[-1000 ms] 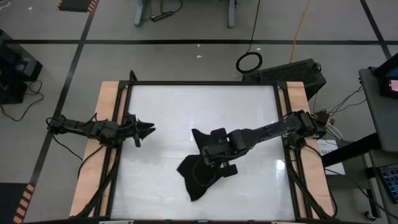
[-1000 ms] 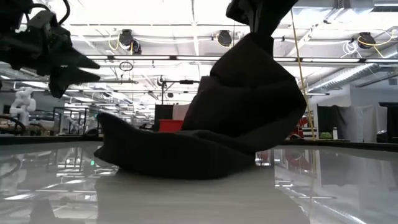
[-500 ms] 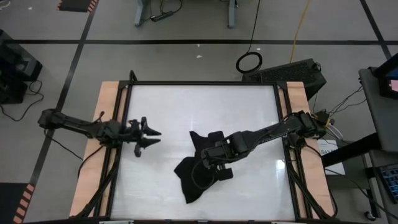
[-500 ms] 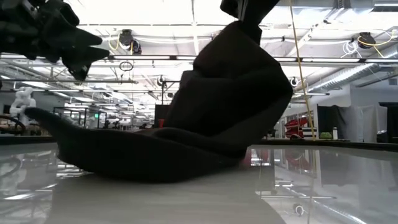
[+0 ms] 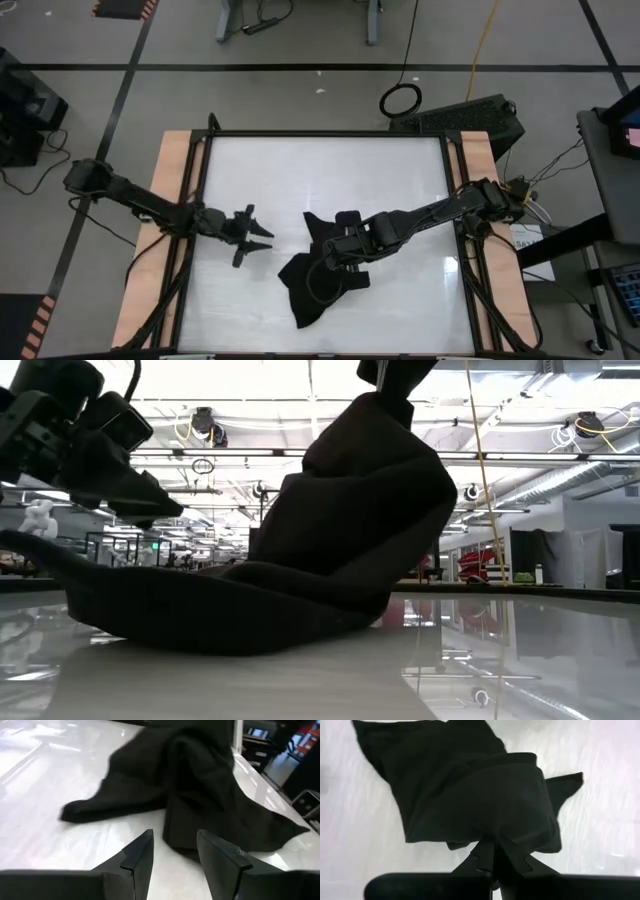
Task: Roll towel
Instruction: Roll the black towel
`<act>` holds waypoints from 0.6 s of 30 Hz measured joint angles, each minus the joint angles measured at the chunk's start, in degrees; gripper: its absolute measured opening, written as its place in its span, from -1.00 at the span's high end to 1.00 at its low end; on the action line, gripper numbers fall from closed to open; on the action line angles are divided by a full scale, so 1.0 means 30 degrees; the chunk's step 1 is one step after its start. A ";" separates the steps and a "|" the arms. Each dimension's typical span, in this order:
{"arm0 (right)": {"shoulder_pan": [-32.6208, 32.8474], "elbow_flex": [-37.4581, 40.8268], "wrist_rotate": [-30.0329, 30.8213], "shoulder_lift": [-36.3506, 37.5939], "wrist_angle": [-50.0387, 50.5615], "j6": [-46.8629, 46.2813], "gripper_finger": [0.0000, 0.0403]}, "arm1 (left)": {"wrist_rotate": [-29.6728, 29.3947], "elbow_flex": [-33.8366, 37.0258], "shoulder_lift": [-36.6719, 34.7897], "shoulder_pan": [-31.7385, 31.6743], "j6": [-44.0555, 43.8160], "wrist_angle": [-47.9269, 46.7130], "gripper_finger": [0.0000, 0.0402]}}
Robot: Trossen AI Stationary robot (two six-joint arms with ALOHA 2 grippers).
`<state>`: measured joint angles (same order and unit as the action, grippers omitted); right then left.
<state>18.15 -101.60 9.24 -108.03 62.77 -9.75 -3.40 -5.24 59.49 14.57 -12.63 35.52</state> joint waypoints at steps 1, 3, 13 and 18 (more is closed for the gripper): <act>0.0000 0.0000 0.0032 0.0000 -0.0055 -0.0037 1.00 | -0.0126 -0.0048 0.0828 0.0214 0.0084 0.0774 0.22; 0.0000 0.0000 0.0072 0.0000 -0.0222 -0.0040 1.00 | -0.0398 -0.0541 0.2508 0.0637 0.0468 0.1487 0.22; -0.0066 0.0000 0.0529 0.0000 -0.1029 -0.0392 1.00 | -0.0484 -0.4965 0.9715 0.1782 0.2844 0.1472 0.22; -0.0066 0.0000 0.0521 0.0000 -0.1074 -0.0810 1.00 | -0.1593 -0.6410 1.2207 0.1779 0.3413 0.1271 0.11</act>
<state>17.96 -101.60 10.81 -108.03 59.55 -12.18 -8.18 -24.47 96.11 19.91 -2.39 39.33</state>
